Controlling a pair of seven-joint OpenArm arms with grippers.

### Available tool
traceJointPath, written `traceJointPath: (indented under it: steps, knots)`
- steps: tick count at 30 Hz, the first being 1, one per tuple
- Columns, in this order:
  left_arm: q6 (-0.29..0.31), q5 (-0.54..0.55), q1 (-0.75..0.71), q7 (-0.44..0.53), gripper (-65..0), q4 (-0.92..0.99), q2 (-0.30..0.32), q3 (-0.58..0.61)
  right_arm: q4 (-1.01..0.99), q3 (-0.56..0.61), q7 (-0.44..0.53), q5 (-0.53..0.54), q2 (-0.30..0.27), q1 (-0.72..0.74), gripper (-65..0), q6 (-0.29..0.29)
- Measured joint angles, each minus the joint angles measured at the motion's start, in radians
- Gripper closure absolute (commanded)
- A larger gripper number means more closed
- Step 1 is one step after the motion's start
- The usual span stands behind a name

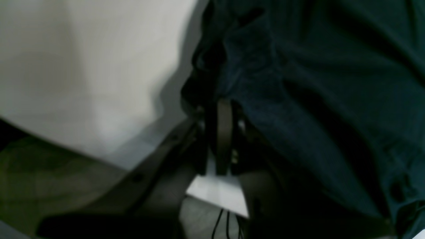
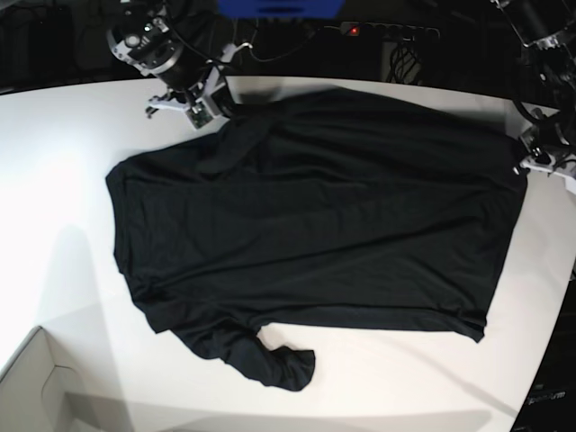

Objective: Layout the t-shirt on the table in an organized manner, then fold the t-shirt properly

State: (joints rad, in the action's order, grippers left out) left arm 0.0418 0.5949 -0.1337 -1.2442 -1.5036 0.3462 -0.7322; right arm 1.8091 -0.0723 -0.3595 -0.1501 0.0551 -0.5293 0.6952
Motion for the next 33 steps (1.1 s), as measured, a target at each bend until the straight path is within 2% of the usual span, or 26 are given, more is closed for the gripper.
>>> traceJointPath:
  steps: [6,12,15,21,24,27,33]
  knots:
    - [0.0,0.002,-0.057,0.078,0.0,0.003,-0.001,0.0,-0.029,0.04,-0.003,-0.002,0.0,-0.012,0.0,0.0]
    - [0.0,-0.003,-0.079,0.141,0.0,0.005,-0.021,0.0,-0.029,0.032,-0.003,-0.003,0.008,-0.012,0.0,0.0]
    - [0.0,-0.003,-0.082,0.134,0.0,0.005,-0.033,0.0,-0.029,0.032,-0.005,-0.003,0.008,-0.012,-0.2,0.0]
    - [0.0,-0.003,-0.082,0.135,0.0,0.005,-0.031,0.001,-0.019,0.009,-0.003,-0.003,0.008,-0.028,-17.6,0.0]
    - [0.0,-0.003,-0.082,0.134,0.0,0.005,-0.031,0.001,0.018,-0.021,-0.012,-0.008,0.01,-0.052,-23.3,0.0]
    - [0.0,0.0,-0.081,0.135,0.0,0.005,-0.031,0.001,0.089,-0.034,-0.002,0.0,0.012,-0.07,-26.7,-0.003]
    - [0.0,0.0,-0.079,0.135,0.0,0.005,-0.031,0.001,0.137,-0.025,-0.003,-0.001,0.075,-0.095,-28.1,-0.002]
